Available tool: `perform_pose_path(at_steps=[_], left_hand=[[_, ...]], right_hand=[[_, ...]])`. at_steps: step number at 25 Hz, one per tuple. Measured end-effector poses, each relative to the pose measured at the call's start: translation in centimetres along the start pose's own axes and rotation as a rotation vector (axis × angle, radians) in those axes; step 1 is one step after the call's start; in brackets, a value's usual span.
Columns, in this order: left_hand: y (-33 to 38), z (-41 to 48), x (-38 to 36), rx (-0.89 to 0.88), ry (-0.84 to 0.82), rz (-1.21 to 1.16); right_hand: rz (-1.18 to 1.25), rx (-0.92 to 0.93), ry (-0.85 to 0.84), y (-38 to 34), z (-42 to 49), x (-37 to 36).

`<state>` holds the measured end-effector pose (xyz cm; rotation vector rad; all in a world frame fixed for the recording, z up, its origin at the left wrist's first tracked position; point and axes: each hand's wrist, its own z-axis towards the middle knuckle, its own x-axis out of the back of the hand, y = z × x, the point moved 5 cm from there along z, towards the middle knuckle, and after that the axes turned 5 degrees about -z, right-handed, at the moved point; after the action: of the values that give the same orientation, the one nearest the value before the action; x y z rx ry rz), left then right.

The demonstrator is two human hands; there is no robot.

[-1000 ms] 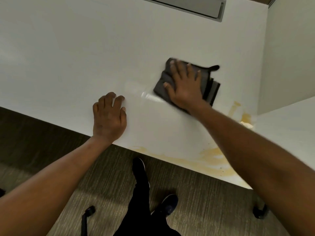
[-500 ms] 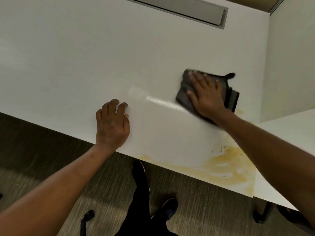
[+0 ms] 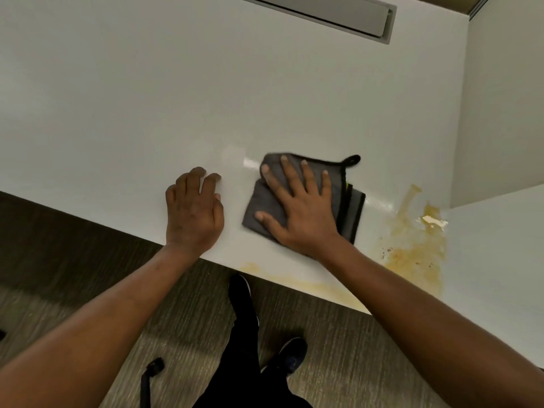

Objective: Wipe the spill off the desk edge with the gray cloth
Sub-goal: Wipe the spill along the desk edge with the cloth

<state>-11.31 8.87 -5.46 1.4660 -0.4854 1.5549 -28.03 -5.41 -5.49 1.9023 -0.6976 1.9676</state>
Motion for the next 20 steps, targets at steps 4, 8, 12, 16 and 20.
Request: perform_pose_path(at_steps=[4, 8, 12, 16, 20], left_hand=[[0.0, 0.0, -0.2, 0.006, -0.008, 0.011], [0.0, 0.0, 0.1, 0.009, -0.022, 0.015], [0.3, 0.1, 0.3, 0.005, -0.048, 0.022], [0.5, 0.0, 0.4, -0.002, -0.049, 0.030], [0.7, -0.1, 0.5, 0.008, -0.069, 0.043]], right_hand=[[-0.107, 0.147, -0.023, 6.6, -4.7, 0.7], [-0.095, -0.275, -0.029, 16.3, 0.1, 2.8], [0.052, -0.593, -0.025, 15.2, 2.0, 2.4], [0.034, -0.371, -0.006, 6.3, -3.1, 1.2], [-0.006, -0.122, -0.016, 3.4, -9.1, 0.5]])
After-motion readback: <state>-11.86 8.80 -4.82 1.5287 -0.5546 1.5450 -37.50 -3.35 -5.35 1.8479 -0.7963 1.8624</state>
